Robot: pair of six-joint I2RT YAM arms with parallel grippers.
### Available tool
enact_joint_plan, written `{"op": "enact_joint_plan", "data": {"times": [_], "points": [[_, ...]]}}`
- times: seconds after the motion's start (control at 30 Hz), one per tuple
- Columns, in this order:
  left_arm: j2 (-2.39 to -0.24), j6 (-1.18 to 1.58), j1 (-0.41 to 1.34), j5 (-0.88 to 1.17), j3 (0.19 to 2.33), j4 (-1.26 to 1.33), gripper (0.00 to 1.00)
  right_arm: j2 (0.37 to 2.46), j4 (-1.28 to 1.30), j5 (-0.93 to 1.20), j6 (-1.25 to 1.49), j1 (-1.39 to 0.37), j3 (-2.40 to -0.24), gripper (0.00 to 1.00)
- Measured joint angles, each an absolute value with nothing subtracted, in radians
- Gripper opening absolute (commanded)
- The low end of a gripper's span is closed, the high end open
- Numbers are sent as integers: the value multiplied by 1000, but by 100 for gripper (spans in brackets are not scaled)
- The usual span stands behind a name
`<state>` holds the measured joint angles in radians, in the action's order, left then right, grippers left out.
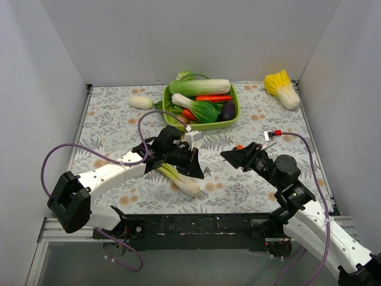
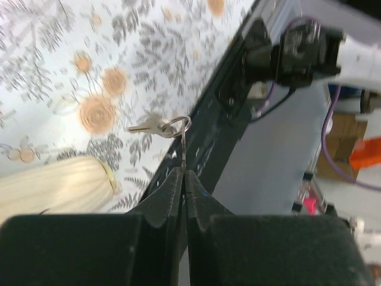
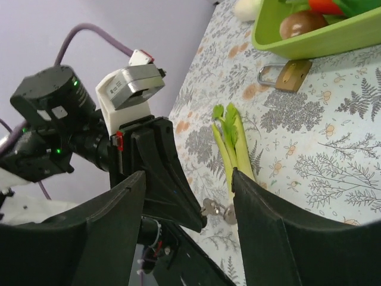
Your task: Unlock with the key
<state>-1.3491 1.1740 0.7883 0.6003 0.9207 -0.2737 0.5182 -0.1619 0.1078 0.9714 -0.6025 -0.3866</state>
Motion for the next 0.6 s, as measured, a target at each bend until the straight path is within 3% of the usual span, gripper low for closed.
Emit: {"op": "enact_joint_plan", "data": {"times": [0.3, 0.6], "points": [[-1332, 947, 789, 836, 952, -504, 0, 720, -117, 472, 648, -603, -480, 59], [-1329, 854, 801, 969, 993, -603, 0, 825, -199, 778, 616, -683, -479, 49]]}}
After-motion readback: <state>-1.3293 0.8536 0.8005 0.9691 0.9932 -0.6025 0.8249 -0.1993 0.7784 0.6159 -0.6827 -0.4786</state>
